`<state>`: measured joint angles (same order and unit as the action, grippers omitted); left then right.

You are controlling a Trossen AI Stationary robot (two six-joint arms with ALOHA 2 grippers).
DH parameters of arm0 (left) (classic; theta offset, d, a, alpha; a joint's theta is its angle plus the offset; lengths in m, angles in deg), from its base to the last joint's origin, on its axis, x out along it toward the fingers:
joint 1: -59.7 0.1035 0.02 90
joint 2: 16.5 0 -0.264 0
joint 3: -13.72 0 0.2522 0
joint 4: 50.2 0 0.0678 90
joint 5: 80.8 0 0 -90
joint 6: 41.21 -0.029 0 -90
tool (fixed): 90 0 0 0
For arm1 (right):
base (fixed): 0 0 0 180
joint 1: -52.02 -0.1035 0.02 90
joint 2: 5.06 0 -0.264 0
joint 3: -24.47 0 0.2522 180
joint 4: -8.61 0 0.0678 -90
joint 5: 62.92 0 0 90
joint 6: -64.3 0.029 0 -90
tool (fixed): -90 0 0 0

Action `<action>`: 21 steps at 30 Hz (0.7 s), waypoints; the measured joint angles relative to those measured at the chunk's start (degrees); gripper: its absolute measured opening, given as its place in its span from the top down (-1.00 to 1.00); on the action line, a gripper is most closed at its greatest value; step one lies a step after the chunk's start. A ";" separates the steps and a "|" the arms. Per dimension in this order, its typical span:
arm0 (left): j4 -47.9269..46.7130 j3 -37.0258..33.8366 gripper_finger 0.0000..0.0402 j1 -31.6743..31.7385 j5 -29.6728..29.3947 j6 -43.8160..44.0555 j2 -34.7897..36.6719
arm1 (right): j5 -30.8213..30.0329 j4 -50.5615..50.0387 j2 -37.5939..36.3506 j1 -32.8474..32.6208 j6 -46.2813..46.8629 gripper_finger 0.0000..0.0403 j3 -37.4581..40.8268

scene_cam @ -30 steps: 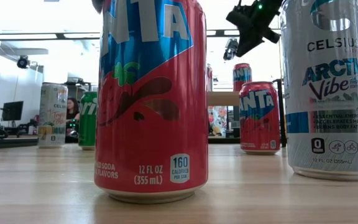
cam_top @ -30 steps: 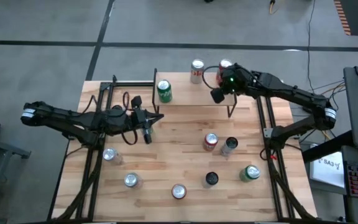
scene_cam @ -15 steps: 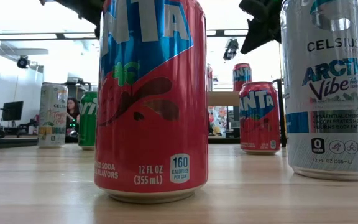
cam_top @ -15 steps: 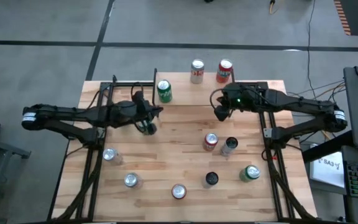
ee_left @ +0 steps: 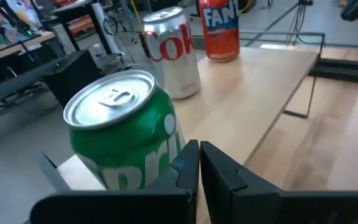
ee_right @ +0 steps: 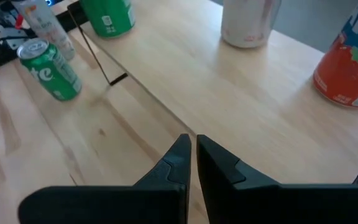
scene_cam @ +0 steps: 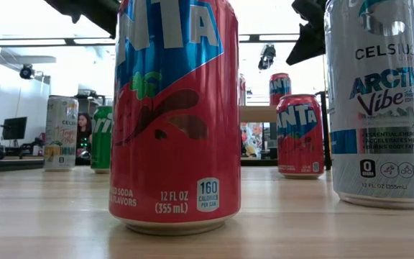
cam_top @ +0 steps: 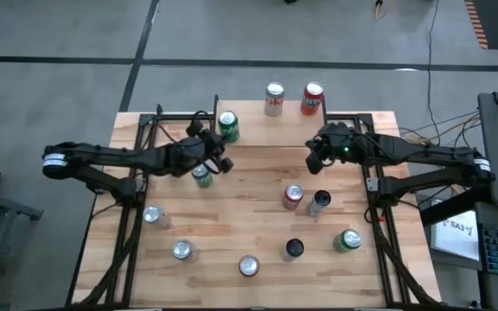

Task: Place canned beverage on shelf
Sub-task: Adjust the green soda can on the shelf

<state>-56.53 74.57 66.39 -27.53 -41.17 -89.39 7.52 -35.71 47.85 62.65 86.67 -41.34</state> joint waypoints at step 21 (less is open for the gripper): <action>3.07 2.34 1.00 6.87 5.80 -2.67 -3.26 | 0.01 0.01 0.47 0.00 -5.79 0.91 2.87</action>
<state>-53.46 76.91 73.25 -21.72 -43.83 -92.65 7.53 -35.69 48.32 62.65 80.88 -38.47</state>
